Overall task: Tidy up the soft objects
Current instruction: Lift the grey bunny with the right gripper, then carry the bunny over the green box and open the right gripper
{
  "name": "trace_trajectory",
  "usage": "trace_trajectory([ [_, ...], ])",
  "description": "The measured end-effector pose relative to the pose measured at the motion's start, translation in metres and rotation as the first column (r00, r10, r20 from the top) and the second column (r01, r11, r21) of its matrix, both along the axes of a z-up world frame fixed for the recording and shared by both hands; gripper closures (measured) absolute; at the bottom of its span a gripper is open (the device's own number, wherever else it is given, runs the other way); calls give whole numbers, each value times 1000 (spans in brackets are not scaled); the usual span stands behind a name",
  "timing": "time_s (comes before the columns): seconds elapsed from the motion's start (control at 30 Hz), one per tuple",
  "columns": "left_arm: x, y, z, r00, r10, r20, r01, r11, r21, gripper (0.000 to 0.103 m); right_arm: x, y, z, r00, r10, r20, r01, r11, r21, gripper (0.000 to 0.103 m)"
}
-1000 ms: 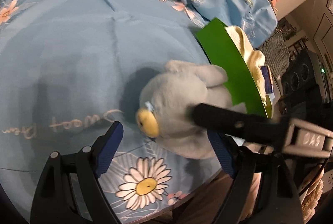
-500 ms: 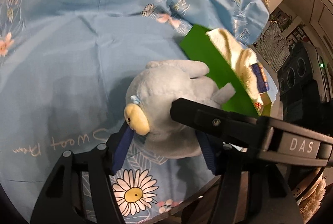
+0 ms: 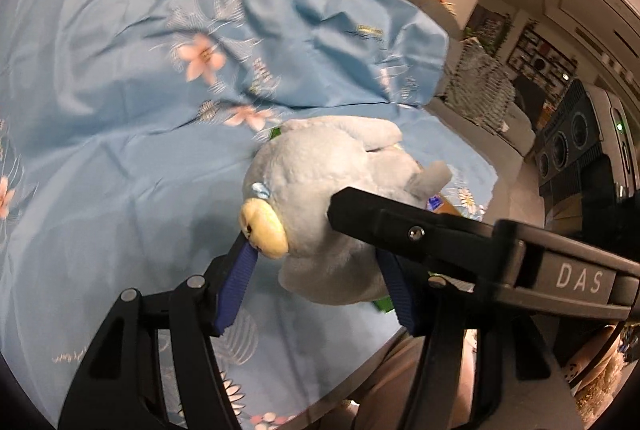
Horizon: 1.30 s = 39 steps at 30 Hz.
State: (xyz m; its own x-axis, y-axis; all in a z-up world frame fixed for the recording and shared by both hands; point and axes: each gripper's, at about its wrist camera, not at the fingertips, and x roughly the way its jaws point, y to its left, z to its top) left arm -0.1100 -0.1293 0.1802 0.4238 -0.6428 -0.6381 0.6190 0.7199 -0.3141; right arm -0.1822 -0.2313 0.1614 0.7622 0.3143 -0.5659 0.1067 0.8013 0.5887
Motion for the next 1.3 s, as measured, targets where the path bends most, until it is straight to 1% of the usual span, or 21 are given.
trace_trajectory([
  [0.1, -1, -16, 5, 999, -42, 10, 42, 999, -4, 43, -11, -14, 9, 999, -42, 27, 42, 999, -5, 33],
  [0.27, -3, -49, 8, 995, -99, 19, 99, 995, 8, 43, -25, -37, 14, 993, -113, 46, 113, 994, 5, 33],
  [0.5, 3, -86, -2, 985, -173, -13, 173, 985, 0, 43, -38, -73, 8, 980, -198, 30, 198, 980, 21, 33],
  [0.67, 8, -105, -17, 974, -215, -74, 215, 977, -11, 44, -40, -93, -1, 968, -250, -5, 250, 968, 6, 33],
  [0.8, 8, -117, -26, 967, -233, -107, 234, 972, -1, 44, -40, -104, -10, 959, -282, -35, 282, 959, -7, 33],
  [1.03, 11, -133, -39, 956, -253, -150, 259, 966, 20, 44, -37, -124, -27, 945, -317, -83, 318, 948, 4, 33],
  [1.3, 15, -147, -54, 948, -246, -203, 263, 963, 59, 44, -36, -139, -42, 935, -334, -119, 340, 940, 26, 33],
])
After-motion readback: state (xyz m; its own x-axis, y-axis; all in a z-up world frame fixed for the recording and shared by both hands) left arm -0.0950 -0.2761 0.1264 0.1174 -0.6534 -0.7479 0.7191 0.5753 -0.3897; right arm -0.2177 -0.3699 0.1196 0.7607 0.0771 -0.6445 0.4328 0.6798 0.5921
